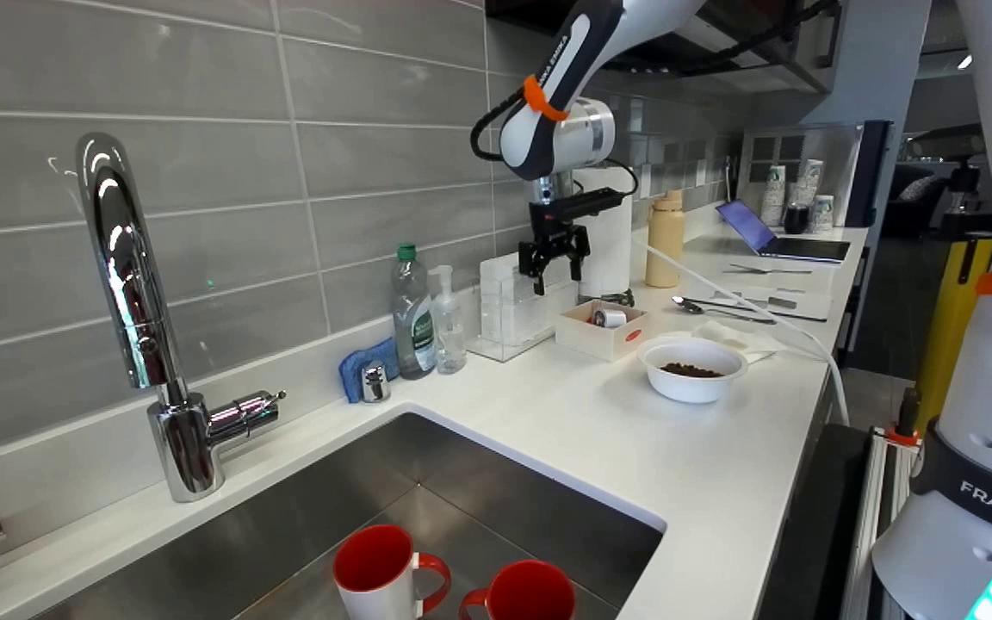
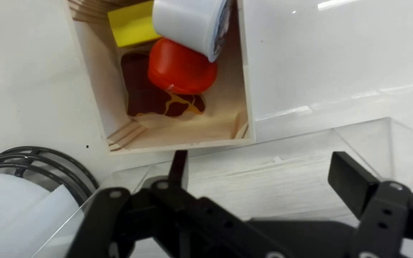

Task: Move the box to the right.

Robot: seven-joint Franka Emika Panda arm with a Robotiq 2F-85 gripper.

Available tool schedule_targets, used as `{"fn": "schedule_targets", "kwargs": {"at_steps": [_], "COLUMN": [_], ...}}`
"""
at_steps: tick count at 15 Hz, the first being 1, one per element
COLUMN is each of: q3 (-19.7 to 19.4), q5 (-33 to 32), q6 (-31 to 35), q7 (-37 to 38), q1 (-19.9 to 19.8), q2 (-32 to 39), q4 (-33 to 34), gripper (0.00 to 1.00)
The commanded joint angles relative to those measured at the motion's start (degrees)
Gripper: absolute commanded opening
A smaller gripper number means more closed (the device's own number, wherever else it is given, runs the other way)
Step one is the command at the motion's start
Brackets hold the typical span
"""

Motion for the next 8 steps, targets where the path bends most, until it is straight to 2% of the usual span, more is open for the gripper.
{"fn": "schedule_targets", "kwargs": {"at_steps": [1,4,8], "q3": [-0.1,0.8,2.1], "q5": [-3.8,-5.3,-6.7], "q6": [-5.0,-9.7,-12.3], "q7": [1.1,1.2,2.2], "q1": [2.1,3.1,4.2], "q2": [-8.2,-12.5,-16.4], "q4": [-4.6,-6.3,-8.3], "gripper": [1.0,1.0,1.0]}}
